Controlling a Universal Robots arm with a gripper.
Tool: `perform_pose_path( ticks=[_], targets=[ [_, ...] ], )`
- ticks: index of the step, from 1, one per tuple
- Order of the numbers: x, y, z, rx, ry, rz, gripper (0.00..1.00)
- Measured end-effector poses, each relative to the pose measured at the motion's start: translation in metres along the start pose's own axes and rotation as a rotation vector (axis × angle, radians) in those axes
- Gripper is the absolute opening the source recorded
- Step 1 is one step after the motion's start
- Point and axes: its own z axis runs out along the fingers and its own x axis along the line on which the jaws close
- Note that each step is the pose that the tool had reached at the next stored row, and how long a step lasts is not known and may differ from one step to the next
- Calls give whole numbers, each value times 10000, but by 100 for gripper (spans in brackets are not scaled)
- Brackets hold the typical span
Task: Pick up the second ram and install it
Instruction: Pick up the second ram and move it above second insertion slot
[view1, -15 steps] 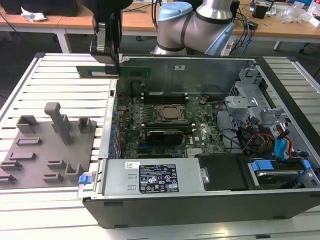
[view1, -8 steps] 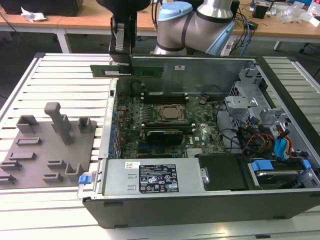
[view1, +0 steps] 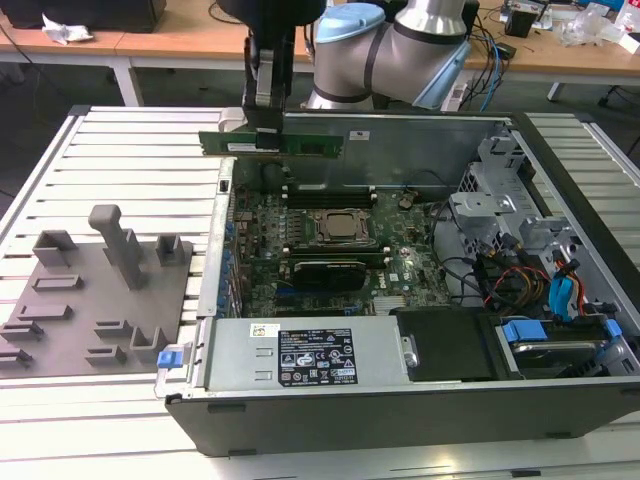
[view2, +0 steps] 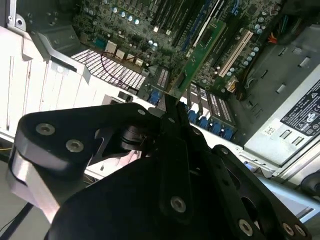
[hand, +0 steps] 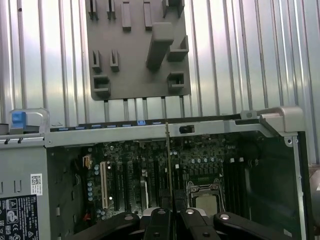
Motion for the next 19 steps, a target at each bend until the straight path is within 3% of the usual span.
perform_pose_path(
  ticks=[19],
  targets=[
    [-58,-470,34,-67,4,7,13]
  ],
)
